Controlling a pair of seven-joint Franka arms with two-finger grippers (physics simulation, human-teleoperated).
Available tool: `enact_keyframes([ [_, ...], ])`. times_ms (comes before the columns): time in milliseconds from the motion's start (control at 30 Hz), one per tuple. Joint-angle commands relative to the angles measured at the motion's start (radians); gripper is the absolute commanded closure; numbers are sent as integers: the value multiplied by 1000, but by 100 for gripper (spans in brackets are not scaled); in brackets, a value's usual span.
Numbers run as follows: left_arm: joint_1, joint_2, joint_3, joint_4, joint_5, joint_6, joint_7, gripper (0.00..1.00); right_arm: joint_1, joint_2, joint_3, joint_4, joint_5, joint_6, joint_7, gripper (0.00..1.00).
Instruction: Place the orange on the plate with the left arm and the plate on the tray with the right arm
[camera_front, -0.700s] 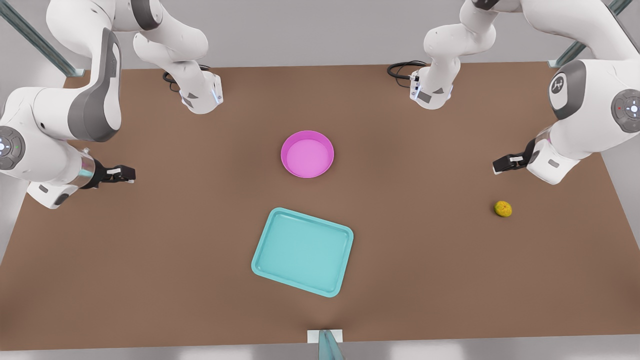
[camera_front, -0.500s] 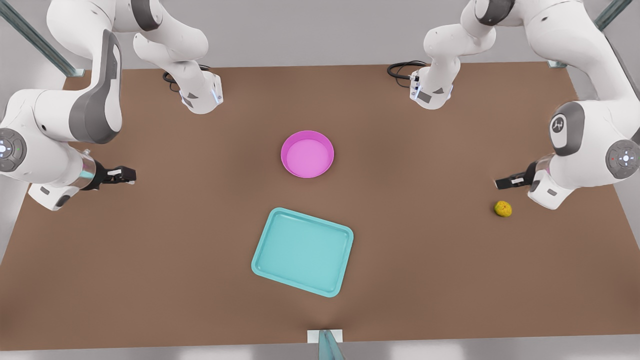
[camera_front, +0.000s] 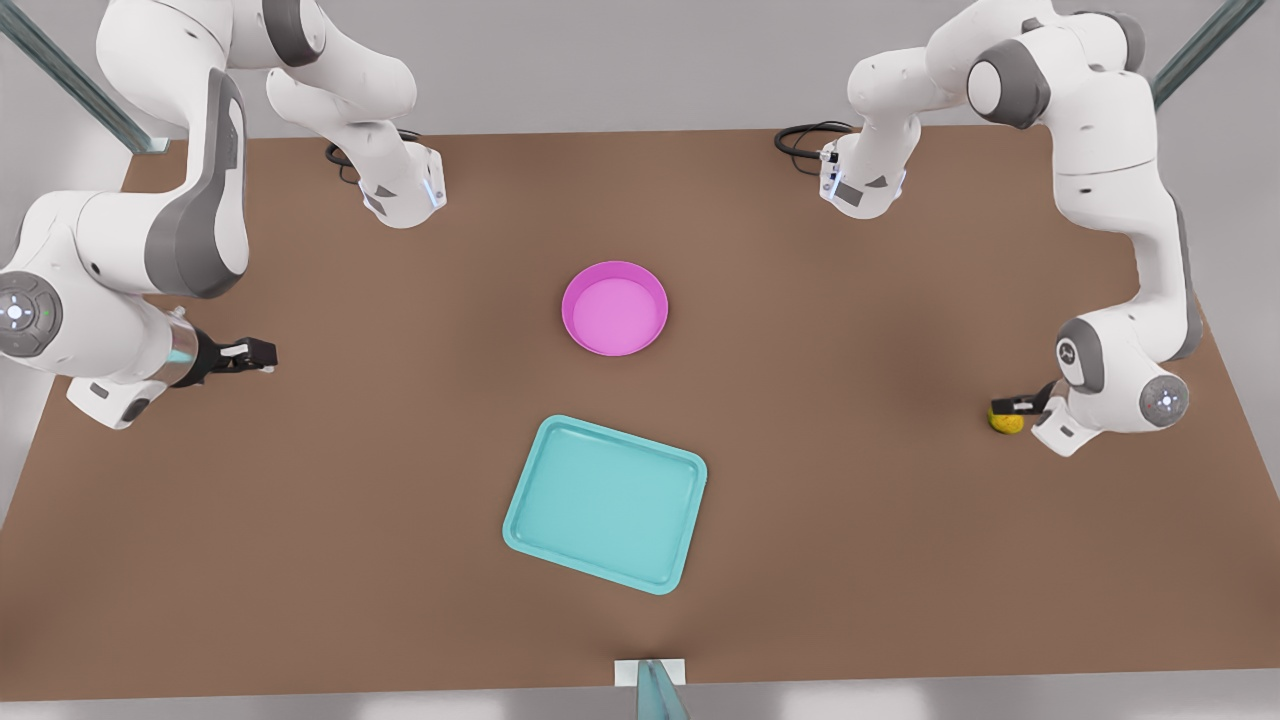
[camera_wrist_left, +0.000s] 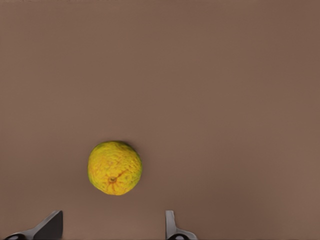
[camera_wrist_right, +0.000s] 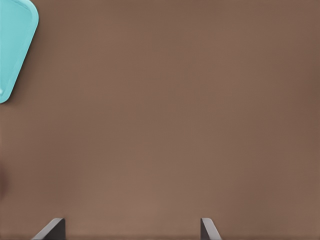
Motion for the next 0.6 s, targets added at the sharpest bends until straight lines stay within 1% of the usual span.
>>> enact_keyframes([
  [0, 0, 19, 1, 0, -6, 117, 336, 0, 0, -1, 0, 1, 3, 0, -14, 0],
  [67, 0, 40, 2, 0, -6, 146, 328, 0, 0, -1, 0, -1, 6, 0, -14, 0],
  [167, 1, 77, 1, 0, -5, 138, 326, 0, -1, 7, 0, 1, 7, 0, -14, 0],
  [567, 11, 124, 11, 1, 0, 147, 326, 0, -1, 10, 0, 1, 7, 0, -14, 0],
])
